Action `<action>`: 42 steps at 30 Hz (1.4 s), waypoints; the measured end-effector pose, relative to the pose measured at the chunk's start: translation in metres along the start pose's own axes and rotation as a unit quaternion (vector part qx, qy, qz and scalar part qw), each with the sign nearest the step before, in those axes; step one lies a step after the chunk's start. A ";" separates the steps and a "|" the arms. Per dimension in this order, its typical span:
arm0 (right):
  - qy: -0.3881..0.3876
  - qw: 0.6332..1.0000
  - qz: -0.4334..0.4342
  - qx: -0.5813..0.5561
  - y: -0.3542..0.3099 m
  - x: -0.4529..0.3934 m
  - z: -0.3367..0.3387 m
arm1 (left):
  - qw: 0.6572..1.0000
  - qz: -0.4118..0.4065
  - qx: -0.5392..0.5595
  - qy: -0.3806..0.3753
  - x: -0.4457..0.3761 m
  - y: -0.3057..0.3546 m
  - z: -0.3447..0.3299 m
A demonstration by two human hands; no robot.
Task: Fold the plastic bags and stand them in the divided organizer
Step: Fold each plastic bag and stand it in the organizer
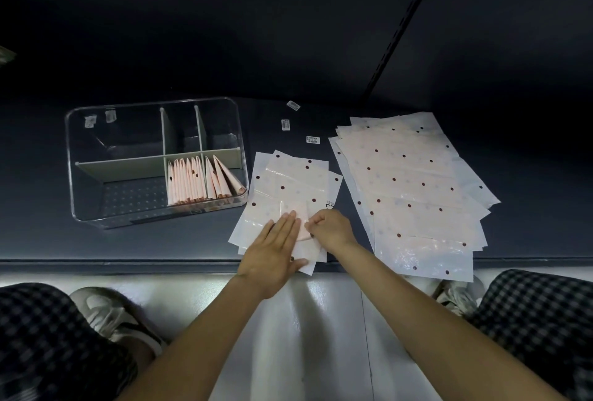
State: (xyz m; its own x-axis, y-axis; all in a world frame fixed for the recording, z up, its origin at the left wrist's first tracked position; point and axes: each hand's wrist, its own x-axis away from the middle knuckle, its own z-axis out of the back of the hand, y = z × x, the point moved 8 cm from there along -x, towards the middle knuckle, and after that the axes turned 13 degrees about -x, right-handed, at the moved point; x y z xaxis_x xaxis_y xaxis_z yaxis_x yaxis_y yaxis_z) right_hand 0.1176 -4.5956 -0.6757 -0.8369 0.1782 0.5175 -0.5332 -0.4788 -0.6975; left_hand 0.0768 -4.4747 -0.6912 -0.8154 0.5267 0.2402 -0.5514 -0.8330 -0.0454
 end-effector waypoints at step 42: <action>-0.048 0.942 0.272 -0.193 -0.136 0.075 0.072 | 0.725 0.079 0.682 0.050 0.019 -0.057 0.142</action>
State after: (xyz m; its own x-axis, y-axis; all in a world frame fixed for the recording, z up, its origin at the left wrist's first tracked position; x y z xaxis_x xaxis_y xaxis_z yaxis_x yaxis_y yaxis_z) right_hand 0.1364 -4.5786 -0.5065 -0.9939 -0.0909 0.0621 -0.0504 -0.1256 -0.9908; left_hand 0.1177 -4.4414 -0.5459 -0.8956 0.3596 0.2617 0.1817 -0.2414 0.9533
